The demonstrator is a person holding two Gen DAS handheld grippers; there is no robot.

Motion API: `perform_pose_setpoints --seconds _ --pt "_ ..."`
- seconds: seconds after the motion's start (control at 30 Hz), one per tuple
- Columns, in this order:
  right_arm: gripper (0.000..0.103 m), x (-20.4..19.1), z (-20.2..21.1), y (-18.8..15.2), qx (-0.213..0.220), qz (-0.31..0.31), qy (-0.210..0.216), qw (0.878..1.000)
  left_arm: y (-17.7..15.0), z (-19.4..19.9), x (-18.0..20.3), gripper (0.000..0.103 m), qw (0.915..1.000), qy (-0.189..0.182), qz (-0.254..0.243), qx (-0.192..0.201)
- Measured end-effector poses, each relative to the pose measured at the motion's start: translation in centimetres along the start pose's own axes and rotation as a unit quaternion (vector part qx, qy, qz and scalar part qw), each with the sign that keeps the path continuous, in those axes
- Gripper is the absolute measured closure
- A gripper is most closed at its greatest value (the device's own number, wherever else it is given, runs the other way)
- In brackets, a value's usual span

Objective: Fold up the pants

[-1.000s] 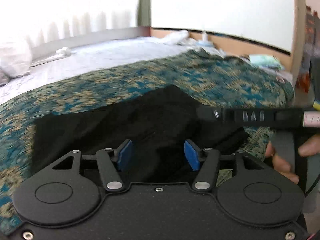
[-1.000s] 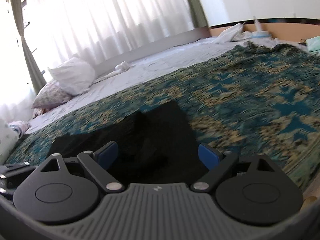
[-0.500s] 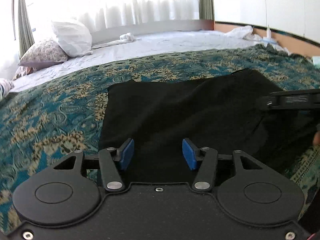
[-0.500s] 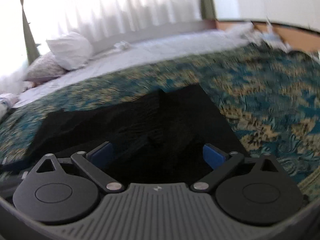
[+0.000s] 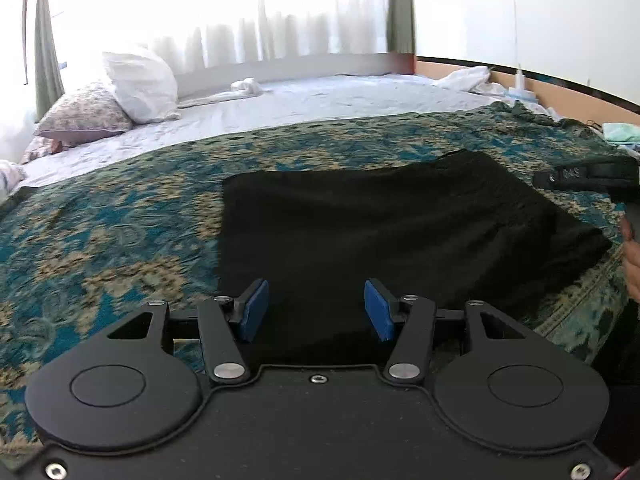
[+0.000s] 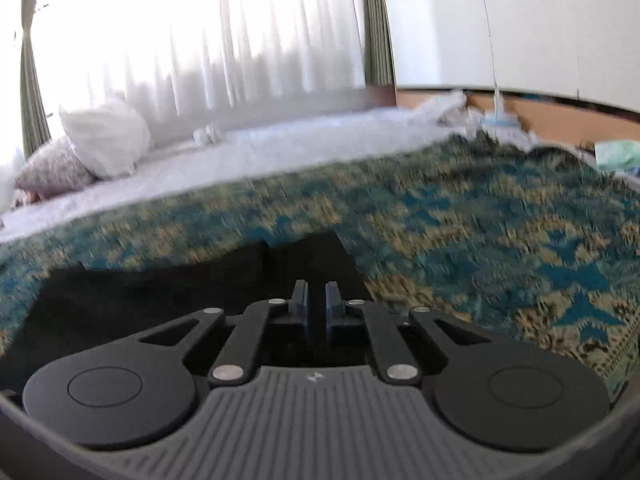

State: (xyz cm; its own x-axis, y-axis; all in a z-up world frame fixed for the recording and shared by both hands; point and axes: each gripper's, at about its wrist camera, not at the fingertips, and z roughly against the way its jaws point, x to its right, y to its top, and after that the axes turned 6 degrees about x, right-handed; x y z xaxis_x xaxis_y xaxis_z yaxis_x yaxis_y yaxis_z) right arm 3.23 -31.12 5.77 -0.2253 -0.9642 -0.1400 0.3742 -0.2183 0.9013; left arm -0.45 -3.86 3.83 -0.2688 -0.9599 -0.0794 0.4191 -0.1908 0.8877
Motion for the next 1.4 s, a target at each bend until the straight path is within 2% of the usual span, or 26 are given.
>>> perform_pose_setpoints --seconds 0.07,0.13,0.2,0.3,0.4,0.47,0.57,0.6,0.67,0.7,0.77,0.8,0.83,0.9,0.93,1.0,1.03,1.07,1.1,1.13,1.17,1.2,1.27,1.3,1.4 --pt "0.044 0.8 0.6 -0.4 0.001 -0.028 0.024 0.999 -0.3 0.3 -0.5 0.052 0.9999 0.011 -0.002 0.001" --pt "0.033 1.2 1.8 -0.9 0.016 -0.055 0.049 0.997 -0.7 0.3 -1.1 0.051 0.9998 0.021 0.0 -0.006" --pt "0.033 1.2 2.7 -1.4 0.011 -0.072 0.062 0.995 -1.1 -0.1 -1.6 0.051 0.9995 0.027 0.008 -0.017" --pt "0.032 -0.1 2.8 -2.4 -0.016 -0.055 0.067 0.996 -1.6 -0.5 -2.1 0.051 0.9991 0.025 0.026 -0.022" --pt "0.028 -1.3 1.7 -2.8 -0.029 -0.037 0.047 0.998 -1.7 -0.7 -2.2 0.051 0.999 0.026 0.031 -0.022" --pt "0.019 -1.5 0.0 -2.6 -0.037 -0.058 0.025 0.997 -1.8 -0.8 -2.2 0.051 0.9988 0.024 0.036 -0.023" --pt "0.017 -1.9 -2.5 -2.3 -0.042 -0.067 0.004 0.997 -1.9 -0.9 -2.6 0.051 0.9982 0.02 0.051 -0.025" --pt "0.018 -2.4 -3.1 -2.1 -0.045 -0.06 0.0 0.997 -2.0 -0.9 -2.7 0.05 0.9978 0.02 0.057 -0.026" --pt "0.035 -3.1 -3.8 -1.8 -0.053 -0.05 -0.001 0.997 -2.0 -0.9 -2.9 0.05 0.9971 0.02 0.068 -0.028" --pt "0.038 -3.3 -3.8 -1.6 -0.053 -0.048 -0.003 0.997 -2.0 -0.9 -2.9 0.05 0.9968 0.019 0.072 -0.028" --pt "0.06 -3.2 -3.5 -1.4 -0.049 -0.049 -0.008 0.998 -1.9 -0.9 -3.0 0.051 0.9963 0.021 0.078 -0.03" --pt "0.065 -3.1 -3.2 -1.2 -0.046 -0.047 -0.01 0.998 -1.8 -0.8 -3.0 0.051 0.9961 0.019 0.081 -0.031" --pt "0.081 -3.0 -2.8 -0.9 -0.04 -0.041 -0.01 0.998 -1.7 -0.7 -3.0 0.051 0.9959 0.018 0.082 -0.031" --pt "0.088 -2.9 -1.8 -0.3 -0.02 -0.016 -0.012 1.0 -1.5 -0.5 -2.7 0.051 0.9963 0.013 0.08 -0.029" --pt "0.099 -2.9 -1.1 0.0 -0.006 -0.001 -0.016 1.0 -1.4 -0.5 -2.6 0.051 0.9965 0.012 0.077 -0.029" --pt "0.1 -2.7 -0.6 0.3 0.011 0.017 -0.035 0.999 -1.6 -0.6 -2.2 0.051 0.997 0.016 0.07 -0.029" --pt "0.098 -2.2 -0.6 0.5 0.007 0.014 -0.034 0.999 -1.6 -0.6 -2.2 0.05 0.9971 0.017 0.069 -0.029" --pt "0.09 -1.6 -0.7 0.6 -0.003 0.002 -0.029 1.0 -1.7 -0.6 -2.1 0.05 0.9971 0.018 0.068 -0.028" --pt "0.086 -1.0 -0.9 0.6 -0.016 -0.013 -0.02 1.0 -1.7 -0.6 -2.1 0.05 0.9971 0.018 0.068 -0.027" --pt "0.078 0.0 -0.9 0.5 -0.032 -0.04 -0.004 0.999 -1.7 -0.5 -2.1 0.05 0.9971 0.017 0.069 -0.028" --pt "0.06 0.7 -0.9 0.3 -0.04 -0.063 0.01 0.997 -1.8 -0.5 -2.2 0.05 0.997 0.016 0.07 -0.029" --pt "0.054 1.6 -0.7 0.0 -0.047 -0.09 0.034 0.994 -1.8 -0.5 -2.3 0.05 0.9969 0.016 0.071 -0.03" --pt "0.044 3.2 -0.3 -0.6 -0.06 -0.14 0.074 0.986 -2.0 -0.5 -2.4 0.05 0.9968 0.016 0.072 -0.032" --pt "0.043 3.7 -0.2 -0.8 -0.068 -0.153 0.088 0.982 -2.1 -0.5 -2.5 0.05 0.9966 0.015 0.074 -0.032" --pt "0.034 3.7 -0.4 -1.2 -0.085 -0.149 0.11 0.979 -2.2 -0.6 -2.6 0.05 0.9963 0.014 0.078 -0.033"
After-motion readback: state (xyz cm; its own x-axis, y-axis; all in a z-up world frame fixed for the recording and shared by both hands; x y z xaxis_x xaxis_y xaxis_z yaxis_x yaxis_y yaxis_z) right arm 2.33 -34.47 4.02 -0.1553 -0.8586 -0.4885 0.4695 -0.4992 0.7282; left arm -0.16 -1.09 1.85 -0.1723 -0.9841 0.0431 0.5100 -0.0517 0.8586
